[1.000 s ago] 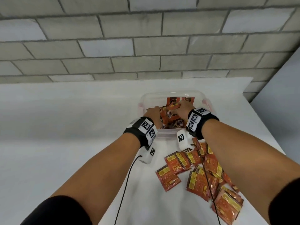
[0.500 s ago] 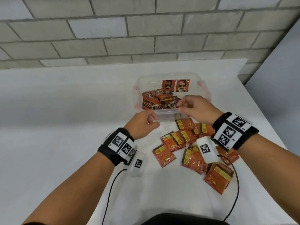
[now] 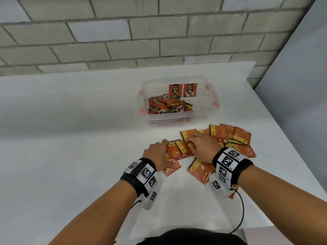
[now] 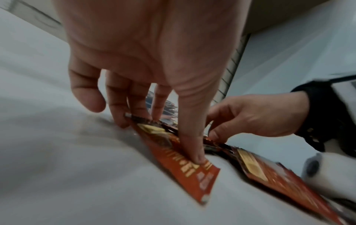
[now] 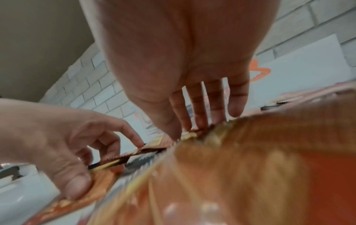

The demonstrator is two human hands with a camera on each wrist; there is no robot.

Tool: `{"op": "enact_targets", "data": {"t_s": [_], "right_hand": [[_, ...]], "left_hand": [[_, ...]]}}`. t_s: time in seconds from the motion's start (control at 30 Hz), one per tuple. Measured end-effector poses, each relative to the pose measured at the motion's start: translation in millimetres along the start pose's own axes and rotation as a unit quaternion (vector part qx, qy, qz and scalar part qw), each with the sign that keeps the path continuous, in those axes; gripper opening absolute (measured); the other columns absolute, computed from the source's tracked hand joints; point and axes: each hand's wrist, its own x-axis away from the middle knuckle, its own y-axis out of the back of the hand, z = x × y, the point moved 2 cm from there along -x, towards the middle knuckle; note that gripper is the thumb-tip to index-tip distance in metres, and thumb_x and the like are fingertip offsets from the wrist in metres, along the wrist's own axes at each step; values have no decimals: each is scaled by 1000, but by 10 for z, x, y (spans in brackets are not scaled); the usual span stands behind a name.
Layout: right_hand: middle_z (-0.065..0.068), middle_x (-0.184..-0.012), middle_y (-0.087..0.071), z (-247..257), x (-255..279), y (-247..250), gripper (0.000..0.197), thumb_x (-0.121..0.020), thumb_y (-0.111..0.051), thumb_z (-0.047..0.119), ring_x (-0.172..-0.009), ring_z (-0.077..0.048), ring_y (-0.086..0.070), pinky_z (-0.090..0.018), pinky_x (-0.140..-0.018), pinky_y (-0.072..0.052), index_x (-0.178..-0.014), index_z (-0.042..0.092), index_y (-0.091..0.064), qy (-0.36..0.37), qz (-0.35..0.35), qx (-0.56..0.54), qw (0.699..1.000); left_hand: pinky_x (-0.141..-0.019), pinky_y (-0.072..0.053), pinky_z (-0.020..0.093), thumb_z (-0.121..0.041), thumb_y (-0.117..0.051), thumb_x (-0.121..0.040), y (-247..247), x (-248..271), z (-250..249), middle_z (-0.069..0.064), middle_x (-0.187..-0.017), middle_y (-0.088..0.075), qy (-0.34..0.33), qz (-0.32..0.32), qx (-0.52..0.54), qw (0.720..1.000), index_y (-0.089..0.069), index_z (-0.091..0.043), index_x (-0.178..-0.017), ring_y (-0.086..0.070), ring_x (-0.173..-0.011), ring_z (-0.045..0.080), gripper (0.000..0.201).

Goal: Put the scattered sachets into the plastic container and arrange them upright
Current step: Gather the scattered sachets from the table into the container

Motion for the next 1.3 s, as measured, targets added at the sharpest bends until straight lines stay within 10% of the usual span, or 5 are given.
{"op": "enact_targets", "data": {"t_s": [0.57,0.77,0.97,1.13,1.3], "right_hand": [[-11,-134,-46,-45,-216,81,64,-86,-63,39,-126,-31,-38,-44,-103,-34,-141,25,-32,-118,8,28,993],[-10,-135,-34,12,-164,157,92,-83,-59,-2,-104,-25,-53,-35,-85,-49,-151,30,-6,-68,10,-111,991],[-6,-115,-57,-43,42,355,38,-91,-51,9,-86,-18,-60,-29,-71,-51,-127,20,-43,-65,10,-197,978],[5,-105,-60,111,398,302,39,-84,-69,25,-91,-17,-62,-31,-78,-53,-117,33,-49,-19,157,-174,972],[4,-118,-53,191,617,29,67,-75,-75,40,-102,-16,-52,-29,-80,-45,-132,28,-42,34,239,-4,970]], "left_hand": [[-88,-45,28,-21,-81,-75,265,191,366,7,-129,-56,45,10,113,993,-32,-25,-143,-57,-112,22,84],[-69,-45,24,-23,-77,-79,390,204,519,2,-100,-60,39,-22,127,991,-50,-23,-113,-58,-83,15,44],[-78,-53,32,-27,-80,-76,408,152,493,2,-101,-66,-3,-8,146,989,-56,-25,-94,-63,-89,19,31],[-73,-51,24,-22,-80,-77,312,-12,247,1,-102,-62,-20,38,143,989,-50,-23,-120,-60,-87,18,52],[-94,-40,28,-27,-81,-74,194,-173,101,7,-137,-52,-27,35,37,998,-39,-20,-142,-51,-121,23,80]]}}
